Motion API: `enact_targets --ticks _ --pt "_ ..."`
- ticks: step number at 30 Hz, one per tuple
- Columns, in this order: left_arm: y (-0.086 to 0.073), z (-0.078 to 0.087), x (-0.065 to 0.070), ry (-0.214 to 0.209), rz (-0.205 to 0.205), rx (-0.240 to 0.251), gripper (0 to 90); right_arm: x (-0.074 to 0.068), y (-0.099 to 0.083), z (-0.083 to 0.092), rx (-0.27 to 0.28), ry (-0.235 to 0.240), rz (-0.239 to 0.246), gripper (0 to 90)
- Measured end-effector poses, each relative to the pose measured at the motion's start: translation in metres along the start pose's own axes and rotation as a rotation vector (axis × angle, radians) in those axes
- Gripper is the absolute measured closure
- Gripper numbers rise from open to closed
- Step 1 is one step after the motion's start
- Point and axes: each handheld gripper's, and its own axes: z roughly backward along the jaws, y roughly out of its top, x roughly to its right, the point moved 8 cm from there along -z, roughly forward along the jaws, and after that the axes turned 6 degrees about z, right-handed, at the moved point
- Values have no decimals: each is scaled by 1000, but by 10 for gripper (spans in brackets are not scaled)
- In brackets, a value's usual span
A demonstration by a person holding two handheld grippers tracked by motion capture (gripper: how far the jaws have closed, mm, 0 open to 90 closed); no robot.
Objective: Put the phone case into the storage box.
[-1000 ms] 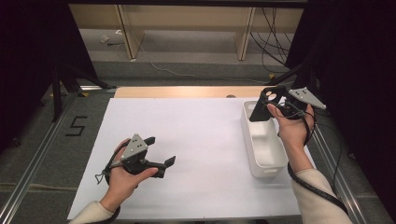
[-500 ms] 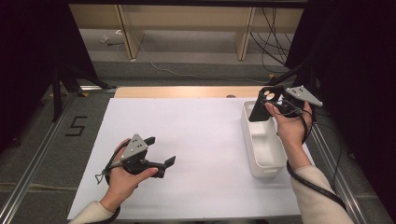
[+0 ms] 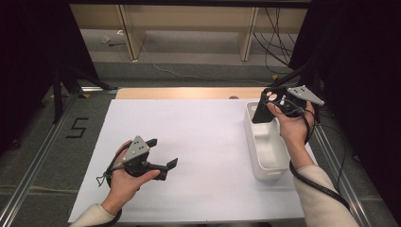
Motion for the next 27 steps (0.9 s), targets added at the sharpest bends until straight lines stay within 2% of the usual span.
enact_targets --ticks 12,27 --pt "0 0 0 0 0 0 0 0 0 -8 -15 -1 9 153" --pt "0 0 0 -1 -1 0 0 0 -8 -20 -60 -3 23 153"
